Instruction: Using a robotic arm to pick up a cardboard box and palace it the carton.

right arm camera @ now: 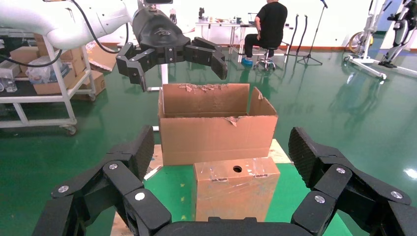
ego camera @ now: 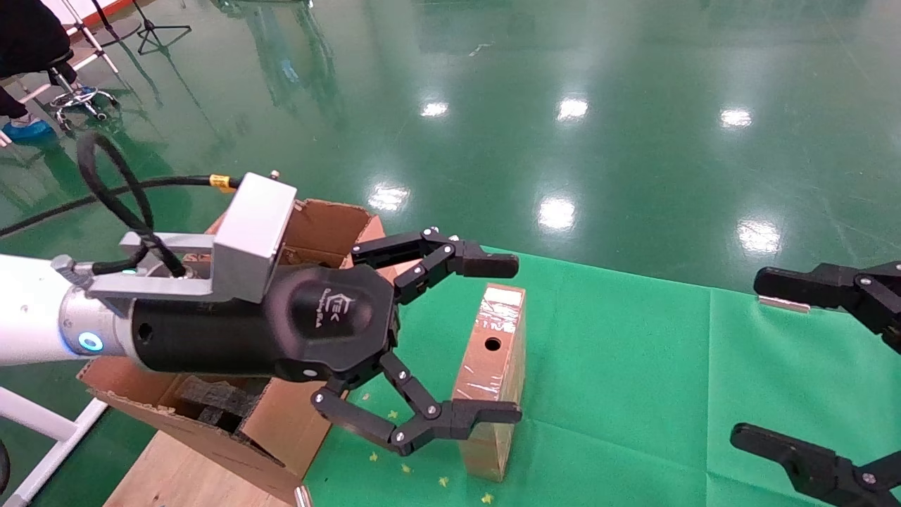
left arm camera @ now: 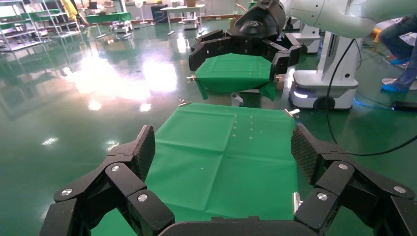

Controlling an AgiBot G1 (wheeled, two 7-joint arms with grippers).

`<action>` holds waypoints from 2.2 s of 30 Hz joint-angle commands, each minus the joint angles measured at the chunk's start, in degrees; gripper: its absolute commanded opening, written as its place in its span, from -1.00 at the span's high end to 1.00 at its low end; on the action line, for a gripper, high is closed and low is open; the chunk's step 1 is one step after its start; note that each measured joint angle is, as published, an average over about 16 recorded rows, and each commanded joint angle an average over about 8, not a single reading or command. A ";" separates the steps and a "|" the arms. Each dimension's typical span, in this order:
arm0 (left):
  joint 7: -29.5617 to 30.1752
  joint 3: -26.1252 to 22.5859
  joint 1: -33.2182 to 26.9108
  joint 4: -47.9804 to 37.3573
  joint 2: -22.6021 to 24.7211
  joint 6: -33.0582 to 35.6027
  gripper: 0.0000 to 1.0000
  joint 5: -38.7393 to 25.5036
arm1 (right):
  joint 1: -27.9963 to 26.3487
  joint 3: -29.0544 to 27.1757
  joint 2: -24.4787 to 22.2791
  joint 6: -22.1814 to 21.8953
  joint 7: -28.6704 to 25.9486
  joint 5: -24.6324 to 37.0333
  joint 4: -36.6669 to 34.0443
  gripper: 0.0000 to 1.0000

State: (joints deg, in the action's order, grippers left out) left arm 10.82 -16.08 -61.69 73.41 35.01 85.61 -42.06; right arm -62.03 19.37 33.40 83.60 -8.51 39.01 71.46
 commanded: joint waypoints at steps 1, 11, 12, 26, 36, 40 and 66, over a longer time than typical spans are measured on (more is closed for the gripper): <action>0.00 0.00 0.00 0.00 0.00 0.00 -1.00 0.00 | 0.00 0.00 0.00 0.00 0.00 0.00 0.00 -1.00; 0.00 0.00 0.00 0.00 0.00 0.00 -1.00 0.00 | 0.00 0.00 0.00 0.00 0.00 0.00 0.00 -1.00; 0.00 0.00 0.00 0.00 0.00 0.00 -1.00 0.00 | 0.00 0.00 0.00 0.00 0.00 0.00 0.00 -1.00; 2.59 -4.07 -6.08 2.71 -2.05 0.64 -1.00 -12.09 | 0.00 0.00 0.00 0.00 0.00 0.00 0.00 1.00; 6.06 -8.05 -15.13 1.42 1.11 0.75 -1.00 -20.36 | 0.00 0.00 0.00 -0.01 0.00 0.00 -0.01 1.00; 6.88 -8.97 -16.07 1.68 1.14 1.14 -1.00 -21.49 | 0.00 0.00 -0.01 -0.02 0.00 -0.01 -0.01 1.00; 53.28 -34.68 -44.08 -9.84 17.54 5.34 -1.00 -50.69 | 0.00 0.01 -0.01 -0.03 0.01 -0.01 -0.02 1.00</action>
State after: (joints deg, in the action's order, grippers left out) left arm 63.09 -50.39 -105.46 63.79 52.63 90.85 -92.25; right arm -62.03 19.38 33.39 83.57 -8.51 39.00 71.45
